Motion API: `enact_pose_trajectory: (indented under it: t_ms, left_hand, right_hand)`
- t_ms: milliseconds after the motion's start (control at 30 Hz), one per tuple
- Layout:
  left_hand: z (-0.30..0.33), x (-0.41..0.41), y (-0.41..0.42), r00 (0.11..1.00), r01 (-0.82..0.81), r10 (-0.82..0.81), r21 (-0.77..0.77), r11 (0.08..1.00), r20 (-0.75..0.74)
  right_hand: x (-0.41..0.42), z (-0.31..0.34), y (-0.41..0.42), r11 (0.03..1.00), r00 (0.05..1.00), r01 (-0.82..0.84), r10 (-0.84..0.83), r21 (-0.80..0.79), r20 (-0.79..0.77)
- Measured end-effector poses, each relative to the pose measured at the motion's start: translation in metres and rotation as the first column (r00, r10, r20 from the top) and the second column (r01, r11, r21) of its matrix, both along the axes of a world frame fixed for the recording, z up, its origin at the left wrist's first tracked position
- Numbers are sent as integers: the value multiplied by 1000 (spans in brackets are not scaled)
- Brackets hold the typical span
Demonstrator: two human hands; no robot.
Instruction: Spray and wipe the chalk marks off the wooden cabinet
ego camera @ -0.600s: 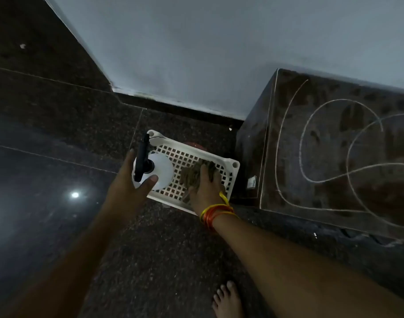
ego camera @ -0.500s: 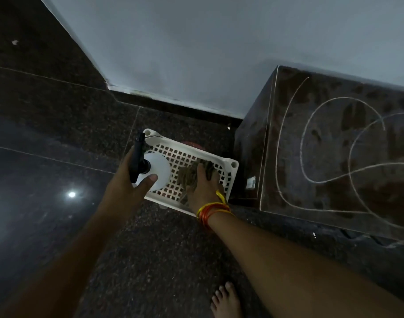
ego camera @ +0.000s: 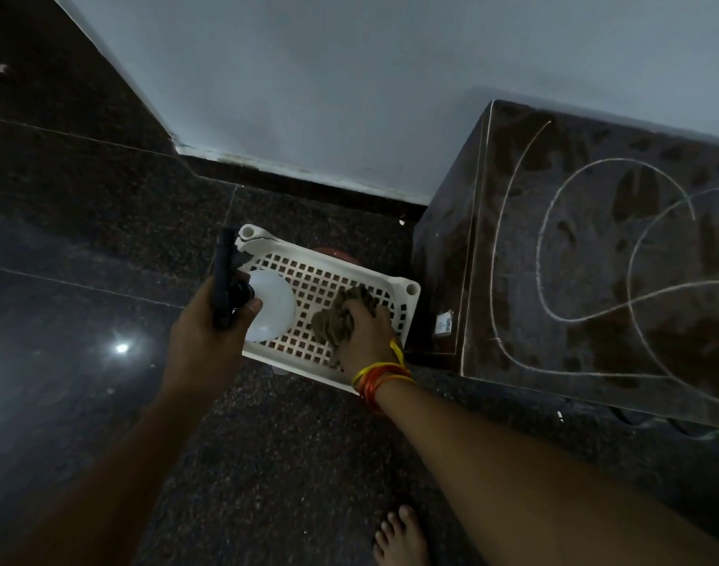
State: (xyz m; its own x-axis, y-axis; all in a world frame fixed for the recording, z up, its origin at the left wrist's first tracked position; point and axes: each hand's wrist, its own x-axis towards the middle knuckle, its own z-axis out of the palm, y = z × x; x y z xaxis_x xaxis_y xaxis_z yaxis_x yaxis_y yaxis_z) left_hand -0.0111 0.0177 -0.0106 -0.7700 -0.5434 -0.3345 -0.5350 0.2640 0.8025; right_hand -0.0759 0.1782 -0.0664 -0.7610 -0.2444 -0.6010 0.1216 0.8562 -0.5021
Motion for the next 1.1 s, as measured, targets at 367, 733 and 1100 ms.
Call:
enact_pose_trajectory:
  t_ms: [367, 733, 1100]
  left_hand:
    - [59, -4, 30, 984, -124, 108, -115, 986, -140]
    - [121, -17, 111, 980, 1, -1, -2, 1000, -200]
    - [137, -44, 206, 975, 220, -217, 117, 968, -38]
  right_hand:
    - [-8, 90, 25, 958, 997, 61, -72, -280, -29]
    - [-5, 161, 107, 911, 926, 92, -226, -401, -302]
    - [-30, 191, 211, 869, 815, 264, -433, -418, -384]
